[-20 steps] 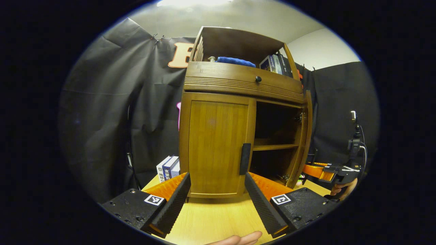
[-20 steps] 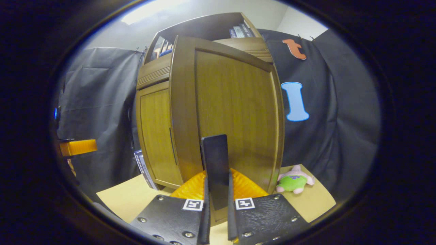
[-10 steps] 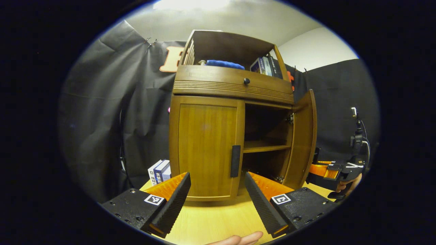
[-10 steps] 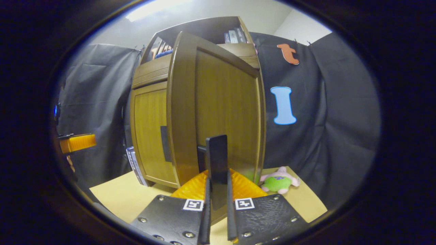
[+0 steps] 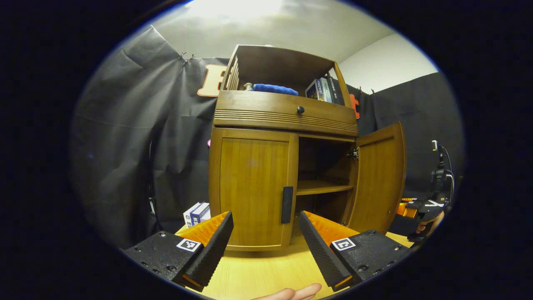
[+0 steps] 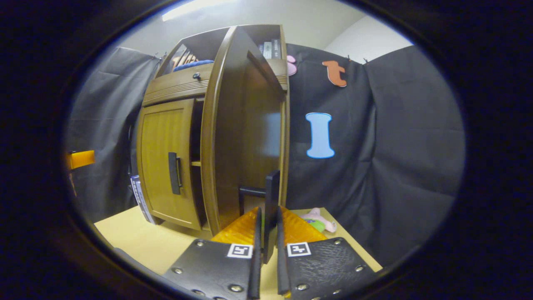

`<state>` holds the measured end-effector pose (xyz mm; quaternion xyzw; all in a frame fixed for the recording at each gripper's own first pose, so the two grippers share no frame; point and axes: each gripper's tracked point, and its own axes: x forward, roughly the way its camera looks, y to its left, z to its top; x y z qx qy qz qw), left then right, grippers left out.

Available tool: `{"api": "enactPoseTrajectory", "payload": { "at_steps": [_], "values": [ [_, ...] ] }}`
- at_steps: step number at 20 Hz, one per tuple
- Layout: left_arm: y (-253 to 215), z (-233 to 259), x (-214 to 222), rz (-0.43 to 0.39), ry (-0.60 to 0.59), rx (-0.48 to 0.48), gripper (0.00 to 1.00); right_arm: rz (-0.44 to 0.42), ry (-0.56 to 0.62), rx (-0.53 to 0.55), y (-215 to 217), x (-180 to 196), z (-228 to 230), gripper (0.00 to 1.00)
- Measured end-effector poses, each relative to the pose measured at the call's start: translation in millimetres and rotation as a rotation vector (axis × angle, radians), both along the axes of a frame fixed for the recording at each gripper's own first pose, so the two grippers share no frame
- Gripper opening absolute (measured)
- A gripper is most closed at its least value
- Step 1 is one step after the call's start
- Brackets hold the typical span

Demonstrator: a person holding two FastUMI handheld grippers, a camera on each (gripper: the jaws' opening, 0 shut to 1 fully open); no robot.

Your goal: Open the right door of the double-door shoe cabinet with the right hand, and open the left door with the left hand.

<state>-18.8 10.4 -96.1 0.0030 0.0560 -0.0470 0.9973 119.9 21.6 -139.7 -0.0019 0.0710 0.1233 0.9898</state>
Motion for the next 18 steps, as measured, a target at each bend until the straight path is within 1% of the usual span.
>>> {"api": "enactPoseTrajectory", "payload": {
  "at_steps": [1, 2, 3, 4, 5, 6, 7, 8, 10, 12, 18],
  "values": [
    [-2.0, 0.3, 0.6, -0.003, -0.004, -0.001, 0.97, -0.008, -0.005, -0.007, -11.5, 1.5, -1.0, 0.13],
    [-3.8, 0.2, 1.7, -0.006, -0.005, -0.005, 0.97, -0.008, -0.01, -0.009, -20.6, 4.2, -0.8, 0.12],
    [-6.5, 0.2, 3.5, -0.008, -0.006, -0.011, 0.97, -0.012, 0.007, 0.018, -32.4, -6.9, 12.3, 0.12],
    [-8.8, -0.5, 4.5, -0.007, -0.006, -0.016, 0.97, 0.001, 0.008, 0.058, -36.8, 8.6, 1.3, 0.07],
    [-11.2, -1.7, 6.0, -0.006, -0.003, -0.023, 0.97, 0.016, 0.011, 0.062, -43.3, 13.0, -2.9, 0.01],
    [-14.3, -3.0, 8.3, -0.007, -0.001, -0.026, 0.97, 0.02, 0.007, 0.059, -50.0, 16.4, -1.5, 0.01],
    [-18.7, -4.0, 10.6, -0.011, 0.0, -0.026, 0.97, 0.034, 0.011, 0.066, -54.5, 19.2, -2.5, 0.03],
    [-22.3, -5.0, 13.0, -0.013, 0.0, -0.022, 0.97, 0.052, 0.014, 0.072, -56.1, 21.5, -2.5, 0.0],
    [-27.8, -8.4, 18.7, -0.012, 0.004, -0.015, 0.97, 0.08, 0.012, 0.078, -65.6, 26.5, -3.0, 0.01],
    [-36.2, -14.1, 23.4, -0.02, 0.017, -0.014, 0.97, 0.103, 0.016, 0.112, -67.9, 28.4, -3.5, 0.01],
    [-47.0, -26.1, 32.6, -0.043, 0.042, -0.023, 0.97, 0.113, 0.012, 0.105, -65.4, 26.4, -2.7, 0.01]
  ]
}}
